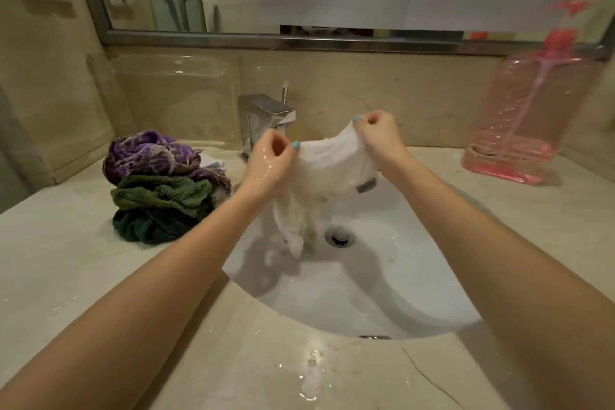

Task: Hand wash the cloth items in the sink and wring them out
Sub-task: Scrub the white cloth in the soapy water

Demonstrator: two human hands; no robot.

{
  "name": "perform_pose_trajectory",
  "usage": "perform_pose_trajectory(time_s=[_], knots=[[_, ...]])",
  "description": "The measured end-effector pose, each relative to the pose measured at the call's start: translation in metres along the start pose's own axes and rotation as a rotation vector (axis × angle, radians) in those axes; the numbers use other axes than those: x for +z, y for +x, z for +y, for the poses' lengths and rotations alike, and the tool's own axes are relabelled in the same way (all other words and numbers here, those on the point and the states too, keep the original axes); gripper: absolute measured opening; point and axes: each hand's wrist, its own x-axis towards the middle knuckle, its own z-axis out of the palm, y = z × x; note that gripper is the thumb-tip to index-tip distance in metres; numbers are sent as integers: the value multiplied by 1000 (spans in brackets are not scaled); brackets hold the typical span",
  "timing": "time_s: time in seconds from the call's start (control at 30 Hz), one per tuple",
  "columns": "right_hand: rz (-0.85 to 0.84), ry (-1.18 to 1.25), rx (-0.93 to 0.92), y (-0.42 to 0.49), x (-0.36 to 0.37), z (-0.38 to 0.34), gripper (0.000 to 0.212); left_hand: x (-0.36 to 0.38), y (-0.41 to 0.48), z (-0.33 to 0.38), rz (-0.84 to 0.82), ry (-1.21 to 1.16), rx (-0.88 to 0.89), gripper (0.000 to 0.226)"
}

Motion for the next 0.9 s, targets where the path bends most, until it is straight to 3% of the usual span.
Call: perform_pose_trajectory(time_s=[0.13,0.2,0.3,0.43,0.53,0.63,0.73,0.9], knots=[[-327,-317,8,-13,-17,-2,9,-15,-8,-12,-251,266,-43,12],[-411,-451,-15,-28,-14,8,13,-30,-16,-10,-300,608,146,18],[-477,-458,-95,-56,-2,13,20,-58,-29,3,-292,917,423,20],[-538,-330,-211,-81,32,-18,26,-112,-42,19,-160,995,494,20],[-541,-219,-331,-89,67,-58,34,-155,-40,19,139,820,295,23],[-598,-124,-386,-93,113,-90,42,-181,-28,2,328,410,-161,37],[-679,-111,-332,-95,158,-103,47,-187,-24,-23,308,132,-392,44],[-758,-161,-149,-89,164,-92,56,-159,-46,-32,175,-79,-417,51]])
